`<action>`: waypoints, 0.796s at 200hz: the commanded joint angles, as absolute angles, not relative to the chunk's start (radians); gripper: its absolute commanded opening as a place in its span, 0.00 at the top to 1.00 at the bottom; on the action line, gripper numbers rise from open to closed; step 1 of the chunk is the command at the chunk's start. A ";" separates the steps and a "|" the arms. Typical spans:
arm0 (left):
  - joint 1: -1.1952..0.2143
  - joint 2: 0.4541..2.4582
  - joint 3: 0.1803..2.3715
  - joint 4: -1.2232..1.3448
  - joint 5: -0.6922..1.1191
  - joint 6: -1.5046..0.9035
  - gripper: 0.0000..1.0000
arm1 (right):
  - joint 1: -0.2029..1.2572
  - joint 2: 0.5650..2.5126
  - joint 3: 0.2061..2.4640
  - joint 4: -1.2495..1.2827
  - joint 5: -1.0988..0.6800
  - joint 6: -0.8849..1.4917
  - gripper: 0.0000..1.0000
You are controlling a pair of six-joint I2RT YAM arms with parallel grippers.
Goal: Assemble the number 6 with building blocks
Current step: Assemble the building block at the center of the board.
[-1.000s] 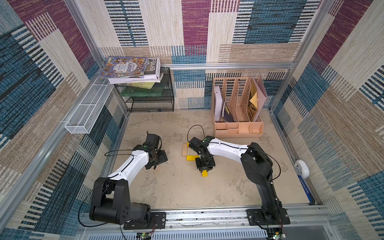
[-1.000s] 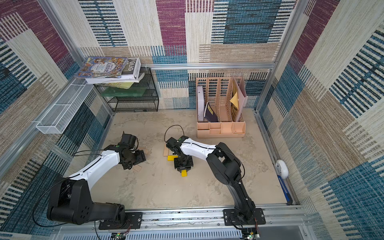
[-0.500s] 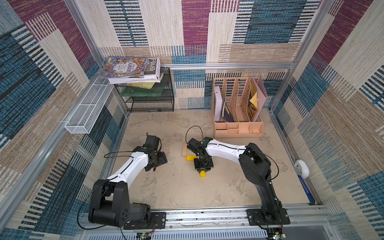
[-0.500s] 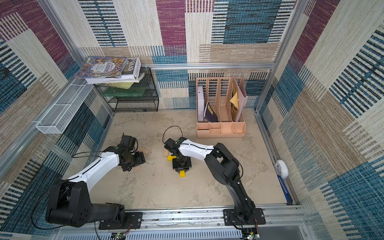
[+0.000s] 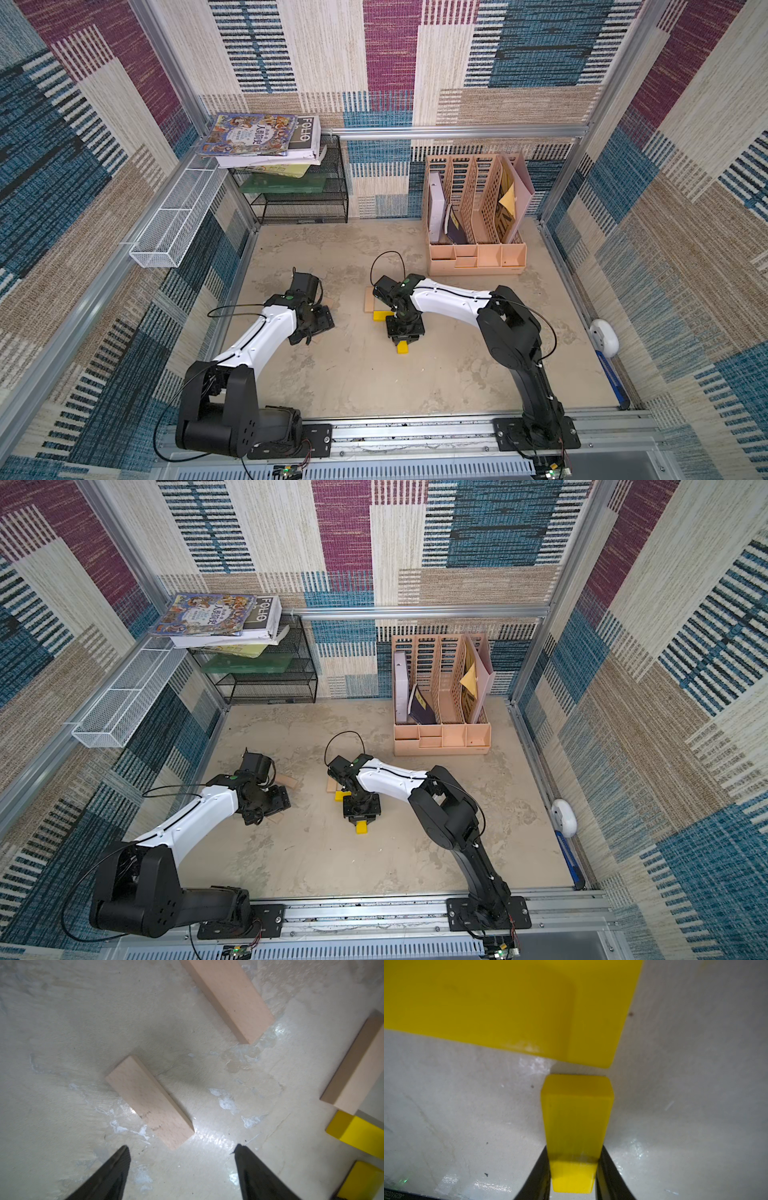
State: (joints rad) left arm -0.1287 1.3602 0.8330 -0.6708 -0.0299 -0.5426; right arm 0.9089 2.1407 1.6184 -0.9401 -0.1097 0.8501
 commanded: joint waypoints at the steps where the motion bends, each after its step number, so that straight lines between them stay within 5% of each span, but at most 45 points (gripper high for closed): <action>1: -0.130 1.357 0.831 -0.675 -0.035 -0.542 0.17 | 0.904 2.149 1.618 -0.907 -0.124 0.870 1.00; 159: -0.130 1.367 0.837 -0.667 -0.036 -0.528 0.17 | 0.892 2.164 1.633 -0.894 -0.126 0.904 1.00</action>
State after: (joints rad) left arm -0.1299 1.3640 0.8322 -0.6693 -0.0299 -0.5381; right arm 0.8921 2.1494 1.6299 -0.9134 -0.1318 0.8986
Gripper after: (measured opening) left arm 0.829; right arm 0.329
